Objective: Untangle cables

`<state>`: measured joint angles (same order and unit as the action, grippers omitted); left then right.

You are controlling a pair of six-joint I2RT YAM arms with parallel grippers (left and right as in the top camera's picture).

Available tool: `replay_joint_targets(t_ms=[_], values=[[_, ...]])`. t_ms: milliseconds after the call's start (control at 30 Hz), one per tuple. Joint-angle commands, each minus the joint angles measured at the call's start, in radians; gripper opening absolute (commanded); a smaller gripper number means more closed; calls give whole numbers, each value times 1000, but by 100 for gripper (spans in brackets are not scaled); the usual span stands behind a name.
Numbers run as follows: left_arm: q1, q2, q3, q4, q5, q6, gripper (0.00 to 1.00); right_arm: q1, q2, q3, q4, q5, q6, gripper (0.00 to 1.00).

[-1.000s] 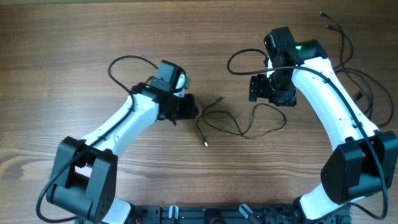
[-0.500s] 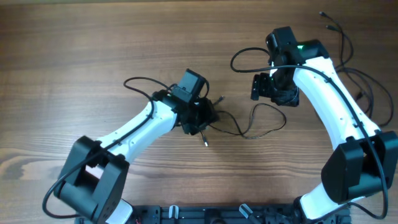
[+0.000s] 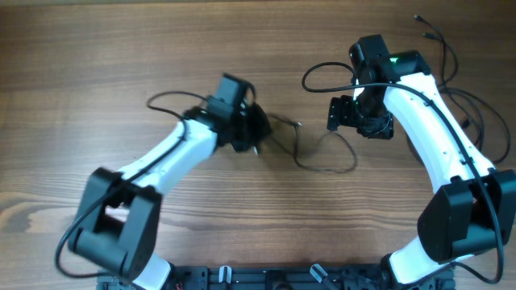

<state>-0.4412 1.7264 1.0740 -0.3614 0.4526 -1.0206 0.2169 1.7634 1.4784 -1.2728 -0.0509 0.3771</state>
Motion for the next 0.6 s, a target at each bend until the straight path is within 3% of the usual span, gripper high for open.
replay_joint_targets(t_ms=[0,233,433,567], values=[[73,-106,33,10,46,45,4,-2,18,-2,-8,-37,-11,89],[107,-146,34,76,115,45,4,-1,18,-10,2,-168,-93,88],[223,-146,34,113,81,76,4,-1,18,-163,153,-277,-96,87],[274,-146,33,109,56,98,4,5,19,-271,270,-344,51,83]])
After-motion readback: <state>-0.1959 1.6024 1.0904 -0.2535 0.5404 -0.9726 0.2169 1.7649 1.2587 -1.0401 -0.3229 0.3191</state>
